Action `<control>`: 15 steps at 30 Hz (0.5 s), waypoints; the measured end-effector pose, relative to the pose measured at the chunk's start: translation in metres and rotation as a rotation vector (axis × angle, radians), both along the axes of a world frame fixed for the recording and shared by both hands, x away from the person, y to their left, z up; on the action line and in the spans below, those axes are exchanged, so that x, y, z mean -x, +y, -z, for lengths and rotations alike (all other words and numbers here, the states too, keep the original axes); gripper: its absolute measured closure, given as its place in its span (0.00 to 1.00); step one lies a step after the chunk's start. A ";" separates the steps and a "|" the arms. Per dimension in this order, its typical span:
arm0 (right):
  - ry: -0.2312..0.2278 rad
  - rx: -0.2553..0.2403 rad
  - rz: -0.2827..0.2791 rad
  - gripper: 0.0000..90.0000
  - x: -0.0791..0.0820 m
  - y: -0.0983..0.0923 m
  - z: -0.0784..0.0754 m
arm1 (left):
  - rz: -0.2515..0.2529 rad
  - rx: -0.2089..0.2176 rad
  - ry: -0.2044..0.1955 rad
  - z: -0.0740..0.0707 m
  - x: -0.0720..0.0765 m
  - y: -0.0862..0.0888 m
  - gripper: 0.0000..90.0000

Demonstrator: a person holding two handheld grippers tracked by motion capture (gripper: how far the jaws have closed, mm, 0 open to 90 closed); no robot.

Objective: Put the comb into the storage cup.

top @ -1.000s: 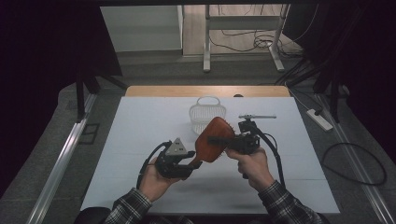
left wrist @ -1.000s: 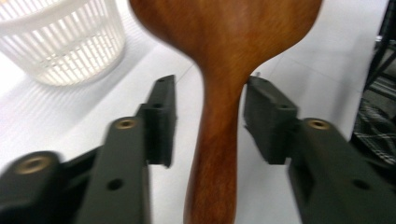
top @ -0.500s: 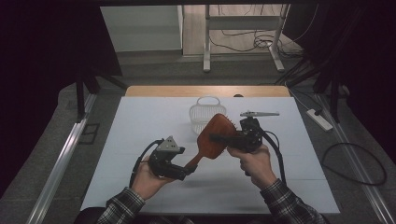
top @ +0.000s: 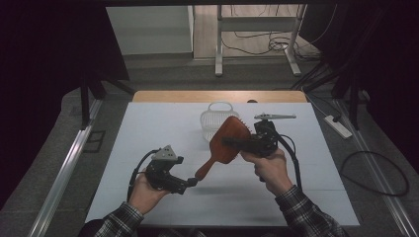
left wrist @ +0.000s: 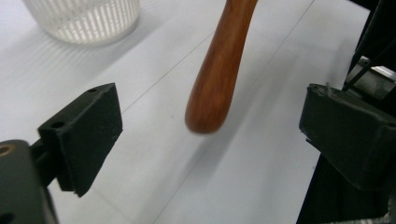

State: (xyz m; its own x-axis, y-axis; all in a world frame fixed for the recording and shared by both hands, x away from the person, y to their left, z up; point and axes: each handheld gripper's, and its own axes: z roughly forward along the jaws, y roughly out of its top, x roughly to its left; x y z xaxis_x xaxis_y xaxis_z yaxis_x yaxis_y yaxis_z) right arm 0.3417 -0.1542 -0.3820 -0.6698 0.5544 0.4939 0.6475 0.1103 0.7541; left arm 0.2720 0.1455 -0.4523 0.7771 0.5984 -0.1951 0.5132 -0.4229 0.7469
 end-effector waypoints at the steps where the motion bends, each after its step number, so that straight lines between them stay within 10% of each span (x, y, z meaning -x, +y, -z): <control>1: -0.002 0.001 0.000 0.62 -0.001 0.000 0.000 | -0.006 -0.001 -0.002 0.000 0.002 0.003 0.05; 15: -0.021 -0.013 0.027 0.62 -0.008 -0.004 -0.009 | -0.087 0.001 -0.012 0.009 0.018 0.037 0.01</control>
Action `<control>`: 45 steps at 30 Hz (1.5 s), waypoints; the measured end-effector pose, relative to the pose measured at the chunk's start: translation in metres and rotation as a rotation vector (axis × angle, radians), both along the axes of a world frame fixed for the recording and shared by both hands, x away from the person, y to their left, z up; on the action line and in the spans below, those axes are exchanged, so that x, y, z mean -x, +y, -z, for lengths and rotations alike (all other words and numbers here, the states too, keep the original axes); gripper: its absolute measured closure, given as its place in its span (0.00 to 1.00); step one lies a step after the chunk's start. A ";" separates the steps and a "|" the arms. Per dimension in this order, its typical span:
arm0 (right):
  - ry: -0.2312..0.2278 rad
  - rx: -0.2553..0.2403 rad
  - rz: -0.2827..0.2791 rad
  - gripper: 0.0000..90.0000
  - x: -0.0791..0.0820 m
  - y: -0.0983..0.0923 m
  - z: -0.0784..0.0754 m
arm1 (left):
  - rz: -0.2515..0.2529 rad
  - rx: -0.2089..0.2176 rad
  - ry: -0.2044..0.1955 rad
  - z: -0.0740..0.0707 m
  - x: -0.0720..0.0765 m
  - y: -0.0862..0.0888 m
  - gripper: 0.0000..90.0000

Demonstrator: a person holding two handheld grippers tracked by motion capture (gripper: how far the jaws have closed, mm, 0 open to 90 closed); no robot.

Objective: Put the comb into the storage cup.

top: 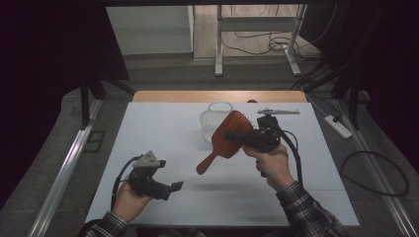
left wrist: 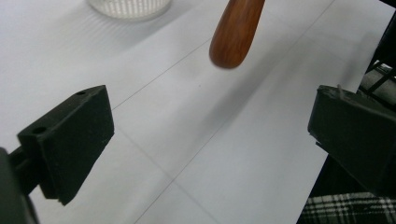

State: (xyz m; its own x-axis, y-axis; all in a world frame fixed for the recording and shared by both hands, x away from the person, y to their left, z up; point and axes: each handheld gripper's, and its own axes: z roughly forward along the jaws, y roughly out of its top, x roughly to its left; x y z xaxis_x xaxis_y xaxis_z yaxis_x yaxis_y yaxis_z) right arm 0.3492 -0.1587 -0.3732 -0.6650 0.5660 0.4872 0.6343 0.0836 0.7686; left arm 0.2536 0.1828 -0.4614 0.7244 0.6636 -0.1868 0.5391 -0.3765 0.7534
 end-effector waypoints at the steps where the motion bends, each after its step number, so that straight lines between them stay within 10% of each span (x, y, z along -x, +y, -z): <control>1: 0.000 -0.003 0.003 0.62 -0.001 -0.001 -0.001 | -0.010 -0.001 -0.006 0.001 0.002 0.003 0.01; 45: -0.031 -0.026 0.120 0.62 -0.039 -0.021 -0.021 | -0.148 -0.031 -0.063 0.008 0.036 0.058 0.00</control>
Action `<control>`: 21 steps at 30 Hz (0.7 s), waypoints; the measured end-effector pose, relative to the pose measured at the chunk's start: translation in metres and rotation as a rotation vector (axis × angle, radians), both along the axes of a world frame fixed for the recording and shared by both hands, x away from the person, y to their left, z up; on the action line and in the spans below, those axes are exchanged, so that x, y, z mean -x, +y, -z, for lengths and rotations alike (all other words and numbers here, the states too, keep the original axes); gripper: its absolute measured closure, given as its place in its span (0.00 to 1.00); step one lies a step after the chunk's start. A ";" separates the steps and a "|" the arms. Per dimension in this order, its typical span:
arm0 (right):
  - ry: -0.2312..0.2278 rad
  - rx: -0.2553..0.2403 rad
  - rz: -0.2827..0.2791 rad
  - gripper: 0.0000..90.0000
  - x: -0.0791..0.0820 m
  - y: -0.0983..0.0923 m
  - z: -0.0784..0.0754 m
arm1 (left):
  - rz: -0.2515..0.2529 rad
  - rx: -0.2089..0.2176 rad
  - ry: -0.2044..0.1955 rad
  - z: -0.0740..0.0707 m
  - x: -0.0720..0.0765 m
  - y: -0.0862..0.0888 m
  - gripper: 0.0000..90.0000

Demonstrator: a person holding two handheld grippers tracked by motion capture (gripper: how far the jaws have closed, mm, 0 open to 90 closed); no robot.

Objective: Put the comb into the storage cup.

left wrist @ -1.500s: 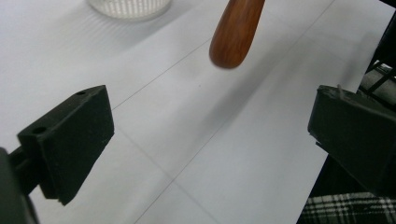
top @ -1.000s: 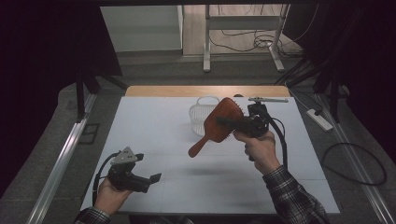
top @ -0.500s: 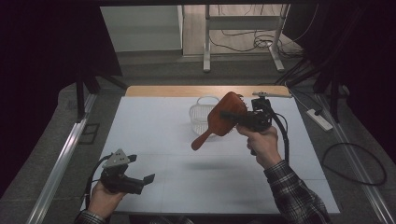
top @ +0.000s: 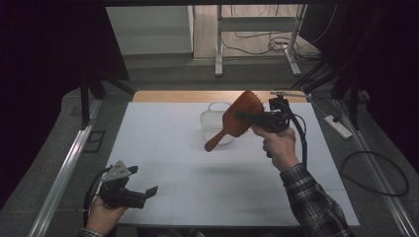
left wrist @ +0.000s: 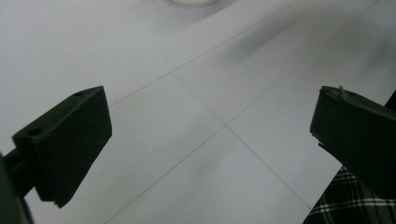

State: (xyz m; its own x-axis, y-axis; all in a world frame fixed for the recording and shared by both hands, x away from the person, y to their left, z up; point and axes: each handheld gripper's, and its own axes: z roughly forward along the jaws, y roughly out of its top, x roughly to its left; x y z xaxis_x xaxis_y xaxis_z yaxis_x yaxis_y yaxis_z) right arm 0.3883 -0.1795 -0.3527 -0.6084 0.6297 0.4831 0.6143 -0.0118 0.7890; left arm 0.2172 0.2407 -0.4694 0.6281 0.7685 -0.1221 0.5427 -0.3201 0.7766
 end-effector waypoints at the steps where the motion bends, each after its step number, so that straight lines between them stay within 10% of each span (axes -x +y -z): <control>1: -0.001 -0.004 0.007 0.62 -0.003 -0.001 -0.002 | -0.003 -0.006 -0.001 0.000 0.001 0.001 0.00; 21: -0.012 -0.002 0.058 0.62 -0.026 -0.002 -0.012 | -0.031 -0.037 0.023 0.001 0.007 0.012 0.00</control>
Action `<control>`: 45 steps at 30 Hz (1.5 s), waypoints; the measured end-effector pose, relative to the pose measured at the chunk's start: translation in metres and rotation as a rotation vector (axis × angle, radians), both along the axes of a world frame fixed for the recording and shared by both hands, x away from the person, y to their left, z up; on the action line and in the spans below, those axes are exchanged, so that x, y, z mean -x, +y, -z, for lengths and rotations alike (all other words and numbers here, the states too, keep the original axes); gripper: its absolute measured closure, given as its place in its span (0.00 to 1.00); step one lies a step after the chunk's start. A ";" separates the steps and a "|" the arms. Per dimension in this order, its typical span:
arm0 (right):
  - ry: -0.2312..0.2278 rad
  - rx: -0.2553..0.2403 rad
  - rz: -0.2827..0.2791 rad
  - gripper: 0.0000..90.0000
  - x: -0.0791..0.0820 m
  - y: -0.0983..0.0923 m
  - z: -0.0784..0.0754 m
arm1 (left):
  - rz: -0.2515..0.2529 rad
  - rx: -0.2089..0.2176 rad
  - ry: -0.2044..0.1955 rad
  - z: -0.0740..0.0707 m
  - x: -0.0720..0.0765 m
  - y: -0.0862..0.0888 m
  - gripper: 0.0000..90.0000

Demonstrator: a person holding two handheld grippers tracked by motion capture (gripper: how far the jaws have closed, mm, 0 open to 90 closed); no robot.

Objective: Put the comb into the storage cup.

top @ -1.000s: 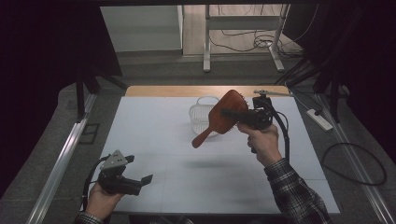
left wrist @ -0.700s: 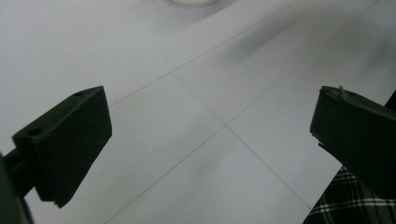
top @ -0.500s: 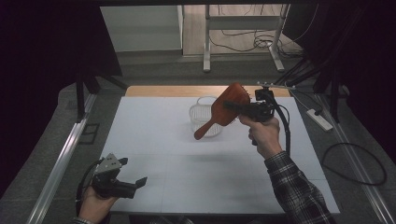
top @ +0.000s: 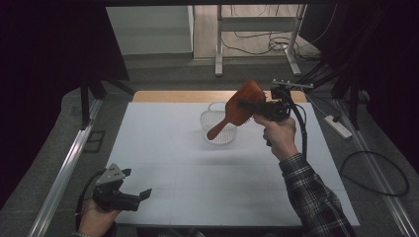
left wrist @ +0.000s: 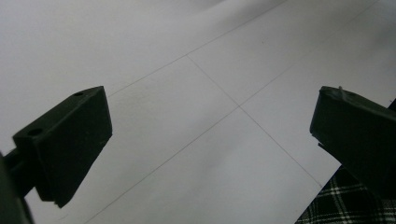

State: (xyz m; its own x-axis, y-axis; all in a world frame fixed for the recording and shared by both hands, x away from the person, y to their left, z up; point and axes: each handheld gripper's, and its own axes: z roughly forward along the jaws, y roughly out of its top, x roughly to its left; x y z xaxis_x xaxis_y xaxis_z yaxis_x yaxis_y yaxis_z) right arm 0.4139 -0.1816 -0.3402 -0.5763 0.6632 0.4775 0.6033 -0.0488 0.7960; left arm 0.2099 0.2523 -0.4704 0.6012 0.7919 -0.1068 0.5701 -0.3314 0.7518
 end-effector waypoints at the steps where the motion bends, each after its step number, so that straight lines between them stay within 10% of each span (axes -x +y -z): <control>1: -0.002 0.000 0.004 0.62 -0.001 0.000 -0.001 | 0.000 0.001 0.002 0.000 0.000 0.000 0.00; 45: 0.021 0.101 0.100 0.62 -0.055 0.015 0.020 | 0.019 0.019 -0.001 0.000 0.001 0.003 0.00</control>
State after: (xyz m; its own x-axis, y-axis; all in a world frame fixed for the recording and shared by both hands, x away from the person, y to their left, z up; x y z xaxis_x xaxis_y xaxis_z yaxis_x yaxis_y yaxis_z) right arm 0.4692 -0.1664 -0.3600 -0.4958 0.7623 0.4160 0.6156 -0.0294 0.7875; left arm 0.2086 0.2550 -0.4704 0.6166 0.7780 -0.1207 0.5627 -0.3283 0.7587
